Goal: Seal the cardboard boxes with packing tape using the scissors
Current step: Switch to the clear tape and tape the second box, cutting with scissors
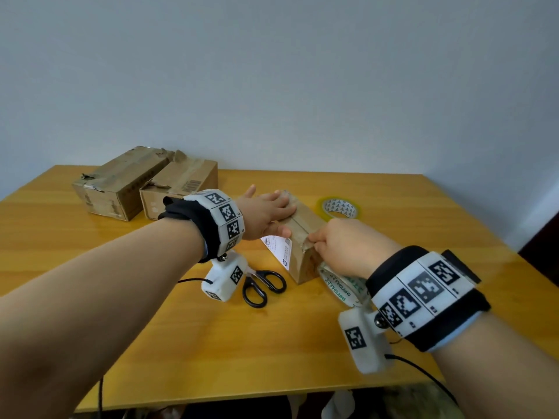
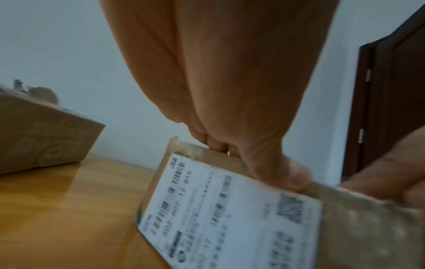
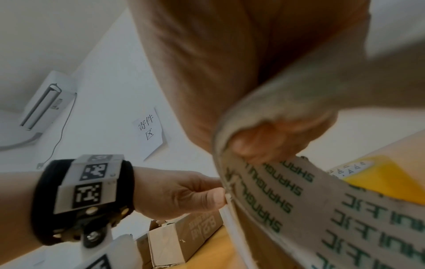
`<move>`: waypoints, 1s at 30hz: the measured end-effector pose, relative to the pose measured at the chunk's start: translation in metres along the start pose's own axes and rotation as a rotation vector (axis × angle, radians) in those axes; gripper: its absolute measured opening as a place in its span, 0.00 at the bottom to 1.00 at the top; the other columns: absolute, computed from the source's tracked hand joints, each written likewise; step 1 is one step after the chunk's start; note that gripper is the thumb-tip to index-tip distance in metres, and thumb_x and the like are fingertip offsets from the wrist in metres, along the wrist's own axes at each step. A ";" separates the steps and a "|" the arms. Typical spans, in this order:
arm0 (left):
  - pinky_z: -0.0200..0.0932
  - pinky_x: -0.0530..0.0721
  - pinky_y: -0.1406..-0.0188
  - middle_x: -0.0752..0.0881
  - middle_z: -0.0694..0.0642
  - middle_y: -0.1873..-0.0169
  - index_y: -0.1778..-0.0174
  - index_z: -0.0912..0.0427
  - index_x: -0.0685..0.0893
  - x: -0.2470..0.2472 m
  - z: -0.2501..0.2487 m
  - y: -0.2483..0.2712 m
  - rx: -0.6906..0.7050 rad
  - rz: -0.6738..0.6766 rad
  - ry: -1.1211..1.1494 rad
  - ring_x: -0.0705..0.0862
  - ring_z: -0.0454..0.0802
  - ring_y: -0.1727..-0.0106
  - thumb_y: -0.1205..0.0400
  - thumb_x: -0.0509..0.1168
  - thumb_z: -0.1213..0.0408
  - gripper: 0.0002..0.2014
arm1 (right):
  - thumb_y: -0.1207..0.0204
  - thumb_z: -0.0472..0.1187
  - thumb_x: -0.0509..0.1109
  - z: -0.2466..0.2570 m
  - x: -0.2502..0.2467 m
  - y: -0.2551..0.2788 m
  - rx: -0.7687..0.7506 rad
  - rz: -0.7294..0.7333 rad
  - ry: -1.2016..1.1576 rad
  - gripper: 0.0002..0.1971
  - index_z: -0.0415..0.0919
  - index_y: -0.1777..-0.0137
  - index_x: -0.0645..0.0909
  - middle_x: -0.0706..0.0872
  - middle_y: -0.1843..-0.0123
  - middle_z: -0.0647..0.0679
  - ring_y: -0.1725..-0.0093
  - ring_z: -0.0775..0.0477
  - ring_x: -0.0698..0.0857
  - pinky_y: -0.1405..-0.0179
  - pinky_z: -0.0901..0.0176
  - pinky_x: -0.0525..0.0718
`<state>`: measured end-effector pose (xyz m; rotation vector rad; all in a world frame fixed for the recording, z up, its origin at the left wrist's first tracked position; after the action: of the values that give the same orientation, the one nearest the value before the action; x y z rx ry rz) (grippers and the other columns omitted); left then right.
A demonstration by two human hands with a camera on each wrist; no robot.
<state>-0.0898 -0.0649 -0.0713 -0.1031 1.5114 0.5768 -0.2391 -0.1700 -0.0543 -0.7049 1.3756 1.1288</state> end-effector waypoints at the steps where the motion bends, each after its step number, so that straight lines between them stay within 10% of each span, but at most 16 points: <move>1: 0.68 0.38 0.17 0.47 0.50 0.13 0.12 0.51 0.49 -0.003 -0.006 0.003 0.008 0.004 0.023 0.42 0.49 0.13 0.11 0.45 0.44 0.31 | 0.12 0.40 0.60 0.000 0.000 0.000 0.003 -0.007 -0.007 0.20 0.57 0.25 0.81 0.86 0.30 0.48 0.40 0.45 0.87 0.41 0.52 0.87; 6: 0.60 0.47 0.15 0.56 0.63 0.16 0.16 0.65 0.59 -0.003 -0.053 0.013 -0.018 0.010 0.127 0.51 0.59 0.14 0.13 0.56 0.49 0.34 | 0.15 0.41 0.63 0.001 0.006 -0.006 0.027 -0.039 -0.014 0.14 0.49 0.36 0.88 0.91 0.46 0.47 0.53 0.47 0.89 0.50 0.52 0.90; 13: 0.62 0.43 0.15 0.43 0.62 0.13 0.13 0.63 0.46 0.012 -0.046 0.003 -0.049 -0.070 0.154 0.38 0.58 0.13 0.21 0.67 0.45 0.49 | 0.10 0.48 0.57 -0.008 -0.001 0.002 -0.008 -0.060 -0.179 0.19 0.54 0.21 0.75 0.86 0.31 0.44 0.53 0.49 0.87 0.50 0.53 0.89; 17: 0.60 0.47 0.14 0.55 0.61 0.14 0.15 0.63 0.57 0.012 -0.046 -0.006 -0.077 -0.175 0.194 0.46 0.57 0.13 0.28 0.70 0.33 0.54 | 0.10 0.49 0.59 -0.013 0.001 0.001 -0.014 -0.149 -0.222 0.20 0.53 0.20 0.74 0.84 0.27 0.47 0.38 0.46 0.86 0.39 0.52 0.85; 24: 0.58 0.57 0.15 0.68 0.60 0.22 0.25 0.61 0.68 0.017 -0.044 -0.017 -0.110 -0.295 0.201 0.58 0.59 0.16 0.23 0.68 0.42 0.37 | 0.10 0.48 0.59 -0.018 0.003 -0.002 -0.051 -0.243 -0.262 0.18 0.56 0.24 0.79 0.88 0.34 0.53 0.66 0.63 0.74 0.69 0.70 0.72; 30: 0.56 0.56 0.15 0.67 0.60 0.21 0.23 0.63 0.66 0.013 -0.046 -0.018 -0.102 -0.287 0.234 0.56 0.60 0.15 0.22 0.68 0.49 0.35 | 0.11 0.46 0.59 -0.020 0.008 0.001 -0.057 -0.283 -0.256 0.16 0.47 0.44 0.90 0.92 0.53 0.47 0.63 0.48 0.86 0.63 0.46 0.88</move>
<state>-0.1249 -0.0953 -0.0930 -0.4723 1.6563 0.4204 -0.2490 -0.1858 -0.0642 -0.7425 0.9966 0.9958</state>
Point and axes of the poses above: each hand's wrist, its own y-axis away from the middle knuckle, its own x-axis out of the palm, z = x × y, the point moved 2 cm from there along -y, towards the middle knuckle
